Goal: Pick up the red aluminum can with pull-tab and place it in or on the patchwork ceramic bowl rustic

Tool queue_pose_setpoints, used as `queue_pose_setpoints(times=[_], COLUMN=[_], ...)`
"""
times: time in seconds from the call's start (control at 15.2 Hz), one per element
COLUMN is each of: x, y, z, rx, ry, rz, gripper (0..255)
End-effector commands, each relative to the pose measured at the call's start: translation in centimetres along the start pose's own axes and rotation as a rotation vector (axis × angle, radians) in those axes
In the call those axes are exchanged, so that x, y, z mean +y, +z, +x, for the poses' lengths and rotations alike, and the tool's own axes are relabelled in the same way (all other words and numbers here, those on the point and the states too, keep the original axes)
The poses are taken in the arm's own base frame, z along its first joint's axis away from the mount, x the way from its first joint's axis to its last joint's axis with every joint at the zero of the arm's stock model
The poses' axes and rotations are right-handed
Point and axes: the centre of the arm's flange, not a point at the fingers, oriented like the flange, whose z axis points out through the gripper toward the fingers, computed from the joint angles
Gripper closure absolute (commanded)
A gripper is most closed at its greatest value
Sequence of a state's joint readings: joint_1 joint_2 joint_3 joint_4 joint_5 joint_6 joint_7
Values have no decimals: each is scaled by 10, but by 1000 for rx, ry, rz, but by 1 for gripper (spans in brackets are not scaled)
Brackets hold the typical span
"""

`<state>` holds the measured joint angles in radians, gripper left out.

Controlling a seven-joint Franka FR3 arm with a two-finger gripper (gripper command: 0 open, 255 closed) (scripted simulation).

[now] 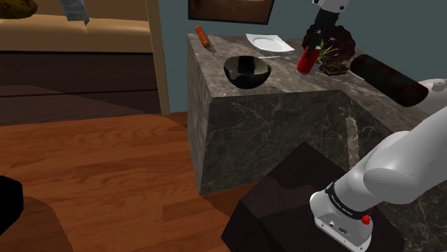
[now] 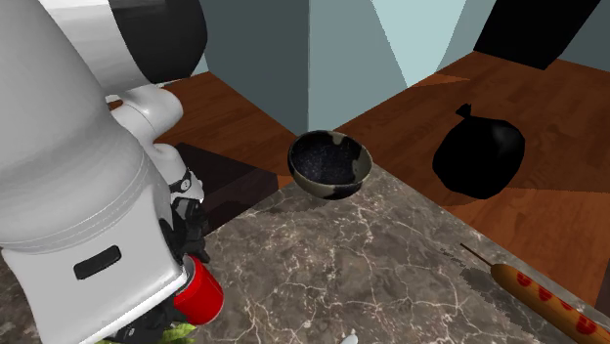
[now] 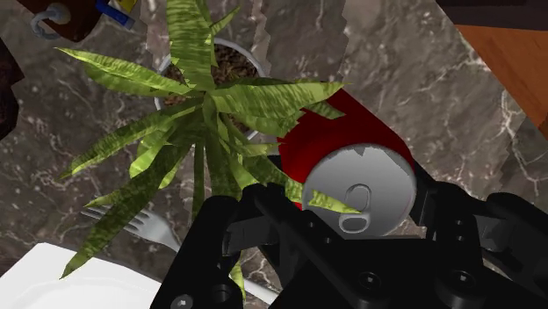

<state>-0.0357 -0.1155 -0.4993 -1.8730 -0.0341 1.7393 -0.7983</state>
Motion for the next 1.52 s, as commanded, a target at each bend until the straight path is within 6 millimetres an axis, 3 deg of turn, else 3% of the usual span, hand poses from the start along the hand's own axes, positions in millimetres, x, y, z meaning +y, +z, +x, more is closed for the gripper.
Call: queue_pose_setpoints(times=[0.0, 1.45], x=[-1, -5], y=[-11, -127], z=[0, 0], rx=[0, 0], ry=[0, 0], rz=[0, 0], gripper=[255, 255])
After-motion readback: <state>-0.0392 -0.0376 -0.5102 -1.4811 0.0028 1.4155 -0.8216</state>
